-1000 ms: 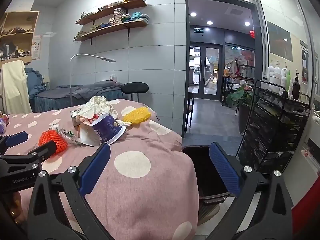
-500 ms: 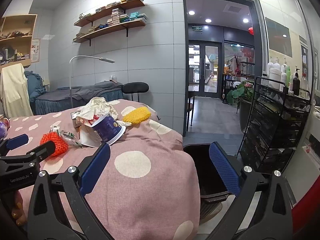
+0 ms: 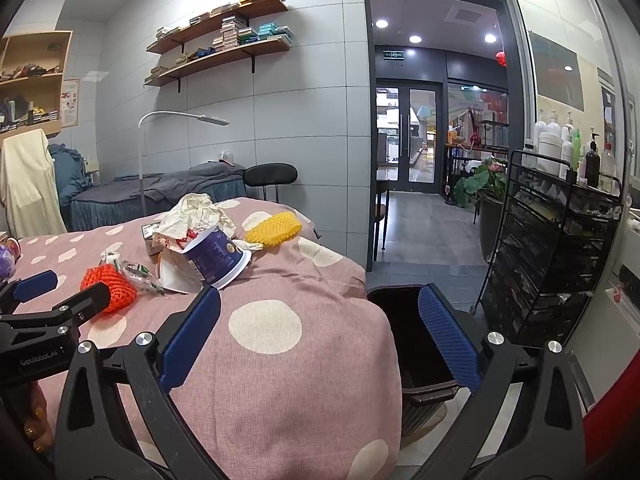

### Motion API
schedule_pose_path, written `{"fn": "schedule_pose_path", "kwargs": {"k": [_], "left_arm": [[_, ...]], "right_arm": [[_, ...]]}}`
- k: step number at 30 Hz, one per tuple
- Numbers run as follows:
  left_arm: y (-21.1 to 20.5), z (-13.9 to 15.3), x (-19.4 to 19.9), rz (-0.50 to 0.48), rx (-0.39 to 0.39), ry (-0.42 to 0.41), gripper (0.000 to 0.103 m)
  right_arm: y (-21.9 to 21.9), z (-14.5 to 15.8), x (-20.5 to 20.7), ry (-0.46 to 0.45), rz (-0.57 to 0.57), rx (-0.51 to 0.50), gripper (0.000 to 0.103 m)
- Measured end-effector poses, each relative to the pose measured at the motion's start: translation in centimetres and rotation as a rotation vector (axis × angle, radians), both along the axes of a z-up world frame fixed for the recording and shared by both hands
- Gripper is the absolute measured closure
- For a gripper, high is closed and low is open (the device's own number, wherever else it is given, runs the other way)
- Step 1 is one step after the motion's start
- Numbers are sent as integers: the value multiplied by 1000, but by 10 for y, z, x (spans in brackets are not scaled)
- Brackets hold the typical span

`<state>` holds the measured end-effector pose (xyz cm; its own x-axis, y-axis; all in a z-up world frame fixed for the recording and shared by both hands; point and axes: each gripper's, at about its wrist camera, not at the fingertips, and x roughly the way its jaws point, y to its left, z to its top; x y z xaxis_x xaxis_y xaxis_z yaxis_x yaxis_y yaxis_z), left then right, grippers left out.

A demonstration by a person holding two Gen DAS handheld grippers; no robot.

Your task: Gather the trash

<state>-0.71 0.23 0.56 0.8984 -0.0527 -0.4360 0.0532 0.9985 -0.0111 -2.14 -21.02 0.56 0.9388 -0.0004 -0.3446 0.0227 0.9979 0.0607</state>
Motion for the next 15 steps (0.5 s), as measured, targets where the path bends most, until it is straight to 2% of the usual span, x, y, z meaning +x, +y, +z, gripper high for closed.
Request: {"fn": "schedule_pose_path", "kwargs": {"k": [15], "left_arm": [[1, -5, 0, 10, -12, 11, 6]], "right_arm": [[0, -1, 0, 7, 0, 8, 5]]}}
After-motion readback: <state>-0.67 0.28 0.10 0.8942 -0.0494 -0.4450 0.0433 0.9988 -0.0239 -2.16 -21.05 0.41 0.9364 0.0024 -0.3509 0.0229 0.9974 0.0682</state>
